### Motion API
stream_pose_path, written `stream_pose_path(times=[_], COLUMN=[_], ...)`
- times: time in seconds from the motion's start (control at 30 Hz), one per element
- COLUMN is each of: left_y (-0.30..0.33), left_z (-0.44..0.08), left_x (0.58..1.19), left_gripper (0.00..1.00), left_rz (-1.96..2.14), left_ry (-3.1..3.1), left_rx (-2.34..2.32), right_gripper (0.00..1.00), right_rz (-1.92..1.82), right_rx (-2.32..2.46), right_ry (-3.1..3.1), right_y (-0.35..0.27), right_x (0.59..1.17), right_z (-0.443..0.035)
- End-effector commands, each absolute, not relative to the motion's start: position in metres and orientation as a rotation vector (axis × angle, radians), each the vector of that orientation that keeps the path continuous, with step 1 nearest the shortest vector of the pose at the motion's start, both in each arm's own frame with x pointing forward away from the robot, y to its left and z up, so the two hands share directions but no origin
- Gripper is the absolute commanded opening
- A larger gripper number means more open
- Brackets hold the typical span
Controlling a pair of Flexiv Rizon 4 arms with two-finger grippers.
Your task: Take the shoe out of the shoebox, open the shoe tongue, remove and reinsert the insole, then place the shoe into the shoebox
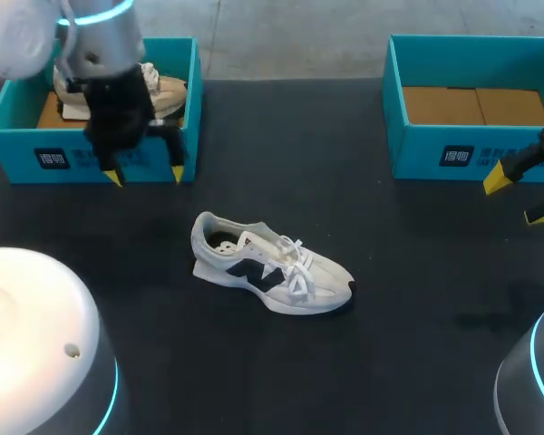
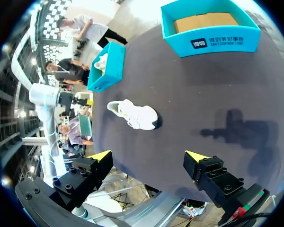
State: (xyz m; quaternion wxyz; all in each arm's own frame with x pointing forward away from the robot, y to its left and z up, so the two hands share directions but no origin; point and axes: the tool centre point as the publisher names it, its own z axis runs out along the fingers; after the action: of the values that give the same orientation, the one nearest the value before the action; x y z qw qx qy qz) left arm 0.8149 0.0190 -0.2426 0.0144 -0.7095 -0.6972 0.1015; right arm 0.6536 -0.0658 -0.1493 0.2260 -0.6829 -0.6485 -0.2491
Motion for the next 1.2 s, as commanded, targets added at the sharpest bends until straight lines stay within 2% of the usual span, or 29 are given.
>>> stream_pose_path(times=[0.03,0.47,1.2], left_y=[0.028,0.039,0.044], left_z=[-0.241,-0.231,-0.224], left_x=[0.829,0.818,0.805], left_gripper=[1.00,1.00,1.00], left_rz=[0.507,0.778,0.745], left_ry=[-2.145,-2.131,-2.116], left_rx=[-2.150,-2.019,-2.071], right_gripper=[1.00,1.00,1.00], right_rz=[-0.684,-0.684,-0.684], right_rx=[-1.886,-1.886,-1.886], right_ry=[-1.788,-1.788,-1.788], right_y=[-0.065,-0.065,-0.065], right_x=[0.654,0.654,0.654], right_z=[-0.150,-0.150,-0.150])
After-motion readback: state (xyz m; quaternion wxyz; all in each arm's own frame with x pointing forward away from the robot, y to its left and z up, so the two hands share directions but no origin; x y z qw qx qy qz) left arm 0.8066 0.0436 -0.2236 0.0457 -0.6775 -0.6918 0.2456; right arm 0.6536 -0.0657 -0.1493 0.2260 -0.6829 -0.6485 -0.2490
